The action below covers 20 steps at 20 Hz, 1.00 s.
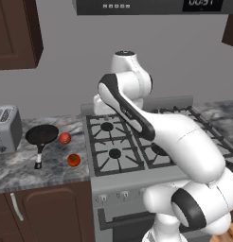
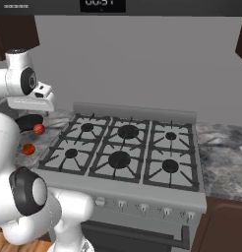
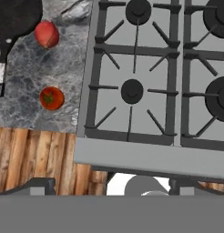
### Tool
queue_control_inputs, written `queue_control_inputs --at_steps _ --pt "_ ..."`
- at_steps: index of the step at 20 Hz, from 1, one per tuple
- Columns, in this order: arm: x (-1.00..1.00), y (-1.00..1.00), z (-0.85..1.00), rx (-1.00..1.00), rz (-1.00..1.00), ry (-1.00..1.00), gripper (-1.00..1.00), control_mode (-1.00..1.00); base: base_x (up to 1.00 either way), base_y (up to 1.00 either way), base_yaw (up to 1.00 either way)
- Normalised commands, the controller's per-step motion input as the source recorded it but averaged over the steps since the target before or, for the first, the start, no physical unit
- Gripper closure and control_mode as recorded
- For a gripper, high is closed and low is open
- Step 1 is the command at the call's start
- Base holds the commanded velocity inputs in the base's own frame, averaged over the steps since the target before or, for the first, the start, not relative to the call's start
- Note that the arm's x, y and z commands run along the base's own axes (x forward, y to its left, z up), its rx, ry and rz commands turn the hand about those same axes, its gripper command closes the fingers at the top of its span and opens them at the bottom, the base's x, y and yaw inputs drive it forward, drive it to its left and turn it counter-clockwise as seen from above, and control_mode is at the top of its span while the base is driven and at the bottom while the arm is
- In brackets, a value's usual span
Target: Place the pan on the rear center burner on the stove. Then place the tomato and the onion in the pan and turn on the rear center burner.
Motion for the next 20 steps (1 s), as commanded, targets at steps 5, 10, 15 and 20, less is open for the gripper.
queue_control_inputs --at_steps 5,10,15,20 --pt "0.0 0.67 -0.18 0.0 0.0 0.07 -1.0 -1.0 0.0 0.0 0.0" --pt "0.0 0.62 -0.22 0.0 0.0 0.02 -1.0 -1.0 0.0 0.0 0.0" --pt "0.0 0.56 -0.15 0.0 0.0 0.0 -1.0 -1.0 0.0 0.0 0.0" --pt "0.0 0.5 -0.16 0.0 0.0 -0.02 -1.0 -1.0 0.0 0.0 0.0"
